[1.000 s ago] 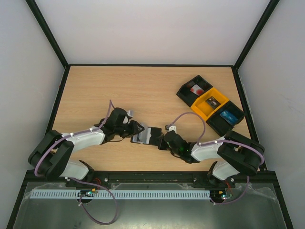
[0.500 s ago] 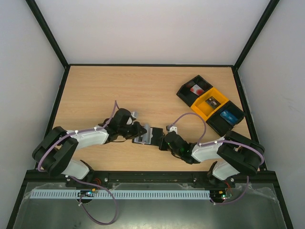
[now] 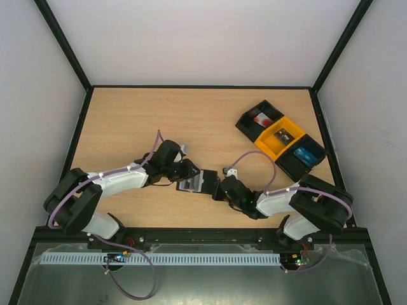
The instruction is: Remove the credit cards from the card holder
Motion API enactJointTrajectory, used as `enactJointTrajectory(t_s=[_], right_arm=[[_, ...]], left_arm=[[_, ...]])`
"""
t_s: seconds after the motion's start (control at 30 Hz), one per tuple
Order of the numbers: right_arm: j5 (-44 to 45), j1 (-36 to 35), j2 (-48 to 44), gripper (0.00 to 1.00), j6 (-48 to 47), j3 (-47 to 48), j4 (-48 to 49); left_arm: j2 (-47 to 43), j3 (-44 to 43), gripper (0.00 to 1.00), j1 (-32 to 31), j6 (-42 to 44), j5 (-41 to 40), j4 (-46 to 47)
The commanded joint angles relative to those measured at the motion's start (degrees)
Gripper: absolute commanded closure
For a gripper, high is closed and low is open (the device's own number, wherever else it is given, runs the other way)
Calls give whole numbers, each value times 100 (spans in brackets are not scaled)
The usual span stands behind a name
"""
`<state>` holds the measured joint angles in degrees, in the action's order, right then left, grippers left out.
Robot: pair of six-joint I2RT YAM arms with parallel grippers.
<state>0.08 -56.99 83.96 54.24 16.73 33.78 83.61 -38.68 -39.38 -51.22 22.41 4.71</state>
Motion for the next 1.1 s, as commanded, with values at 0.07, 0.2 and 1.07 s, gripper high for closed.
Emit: enactJointTrajectory(t_s=[0.07,0.2,1.07], right_arm=[[5,21,-250,87,154,-117,154],[-253,17,-530,82,256,-133,172],[-1183,19,-129,43,686,113,829]], left_arm=[[-47,-183,75,-52,190,-196,-615],[43,-211,81,-122,233,-80,-578],[108,-292,75,-334,-37,-6,-345]])
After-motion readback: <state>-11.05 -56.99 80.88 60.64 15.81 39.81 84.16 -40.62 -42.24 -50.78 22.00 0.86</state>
